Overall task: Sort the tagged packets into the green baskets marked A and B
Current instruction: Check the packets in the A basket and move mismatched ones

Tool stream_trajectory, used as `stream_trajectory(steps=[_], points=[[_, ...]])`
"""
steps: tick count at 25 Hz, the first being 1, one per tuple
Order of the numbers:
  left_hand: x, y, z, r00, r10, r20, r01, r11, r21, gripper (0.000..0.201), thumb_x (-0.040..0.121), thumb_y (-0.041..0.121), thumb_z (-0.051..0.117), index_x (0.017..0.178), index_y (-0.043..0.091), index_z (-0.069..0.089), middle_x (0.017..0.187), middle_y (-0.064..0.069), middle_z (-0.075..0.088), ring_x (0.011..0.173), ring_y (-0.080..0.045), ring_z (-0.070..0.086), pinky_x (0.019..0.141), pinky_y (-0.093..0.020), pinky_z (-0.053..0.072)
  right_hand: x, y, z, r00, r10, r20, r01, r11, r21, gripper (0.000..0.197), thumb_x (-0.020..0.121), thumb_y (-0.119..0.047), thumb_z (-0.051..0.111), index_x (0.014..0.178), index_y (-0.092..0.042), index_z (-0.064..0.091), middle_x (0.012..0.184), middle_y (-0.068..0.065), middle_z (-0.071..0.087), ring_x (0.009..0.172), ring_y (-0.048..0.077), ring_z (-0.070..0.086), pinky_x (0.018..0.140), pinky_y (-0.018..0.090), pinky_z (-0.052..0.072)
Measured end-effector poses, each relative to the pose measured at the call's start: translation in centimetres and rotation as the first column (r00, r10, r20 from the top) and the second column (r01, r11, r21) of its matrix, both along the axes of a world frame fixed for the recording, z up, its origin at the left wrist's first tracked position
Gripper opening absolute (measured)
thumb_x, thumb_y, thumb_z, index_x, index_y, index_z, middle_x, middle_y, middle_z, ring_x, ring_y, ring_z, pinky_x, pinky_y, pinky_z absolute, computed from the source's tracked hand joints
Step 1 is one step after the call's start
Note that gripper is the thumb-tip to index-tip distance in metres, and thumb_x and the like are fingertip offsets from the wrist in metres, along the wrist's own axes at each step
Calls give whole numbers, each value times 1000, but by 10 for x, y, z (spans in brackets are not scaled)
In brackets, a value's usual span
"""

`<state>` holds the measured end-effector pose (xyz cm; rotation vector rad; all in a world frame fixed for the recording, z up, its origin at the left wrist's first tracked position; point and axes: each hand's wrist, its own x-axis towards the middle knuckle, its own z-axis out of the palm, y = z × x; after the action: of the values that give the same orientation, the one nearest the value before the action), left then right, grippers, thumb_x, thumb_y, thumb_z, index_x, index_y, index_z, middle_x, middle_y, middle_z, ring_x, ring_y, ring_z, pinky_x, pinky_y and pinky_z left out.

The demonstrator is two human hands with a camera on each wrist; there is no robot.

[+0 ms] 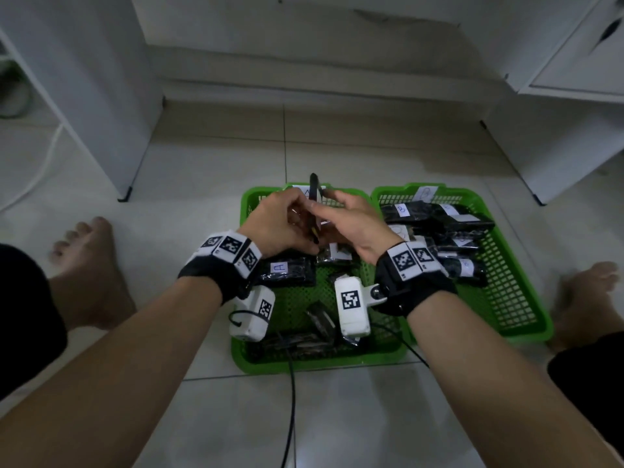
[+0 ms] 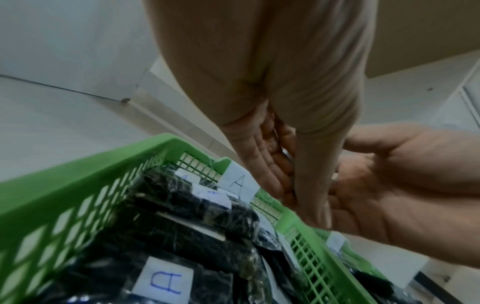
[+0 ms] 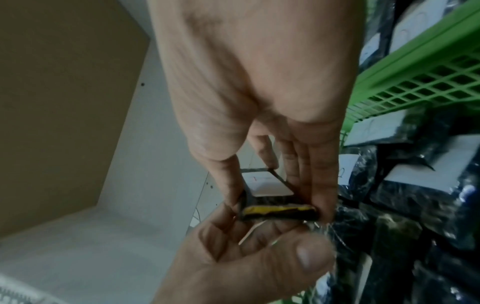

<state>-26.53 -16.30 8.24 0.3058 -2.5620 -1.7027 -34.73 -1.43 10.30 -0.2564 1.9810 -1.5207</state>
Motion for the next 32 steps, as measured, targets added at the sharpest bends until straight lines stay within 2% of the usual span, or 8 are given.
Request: stream_trajectory(steps=[3,5,9,14,20,23,27,32], points=[[4,-24,-1,999,51,-5,-51,977,-208,41,64,0,87,96,17,66,91,2,71,82,-9,68,79,-32,60,-11,-12,-4,935,51,-351,49,962,270,52,73,-33,88,119,-22,66,99,-4,74,86,11,71,80,29,57],[10,-46,-5,988,138,-69,-155,869,-471,31,72,8,82,94,24,66,98,7,67,91,-10,61,85,-31,56,-18,-18,-10,744,279,-607,68,872,484,41,76,-24,84,114,-23,71,104,-3,72,95,16,66,84,33,55],[12,-60,-23,992,121,-30,-110,741,-662,46,67,22,86,107,22,64,117,0,61,114,-22,50,97,-36,44,-22,-45,-35,461,588,-664,-67,769,635,40,82,-9,76,122,-14,70,116,5,62,111,25,53,96,38,45],[-3,-53,-37,998,41,-43,-60,755,-653,65,66,29,83,124,15,58,125,-5,59,117,-27,51,99,-43,44,-26,-68,-52,476,550,-687,-197,827,526,39,75,-14,82,112,-12,72,110,2,66,106,23,52,92,39,46],[-14,-57,-42,991,-17,136,117,617,-778,54,75,46,73,124,25,63,132,3,61,123,-20,54,113,-43,30,-35,-27,-37,694,361,-623,-57,890,452,20,73,-7,83,89,-17,79,86,-8,72,75,8,65,73,23,51],[-9,-44,-39,1000,-1,3,2,650,-760,44,73,41,70,114,24,67,126,1,64,124,-22,53,111,-43,30,-13,-1,-25,808,554,-198,-351,724,594,19,71,-17,92,83,-11,78,83,2,75,71,17,72,60,30,59],[0,-13,-26,992,-80,-98,5,799,-602,15,82,15,63,94,18,72,97,3,70,87,-12,63,79,-28,51,26,16,-32,626,760,174,-588,313,746,62,64,-36,95,109,-6,66,88,12,74,77,29,76,63,47,64],[6,8,-16,974,-182,137,224,876,-428,16,86,3,64,89,14,76,82,4,74,64,1,65,72,-23,59,29,36,-45,700,677,229,-599,381,704,68,78,-6,85,137,-15,54,87,11,70,76,32,76,67,52,63]])
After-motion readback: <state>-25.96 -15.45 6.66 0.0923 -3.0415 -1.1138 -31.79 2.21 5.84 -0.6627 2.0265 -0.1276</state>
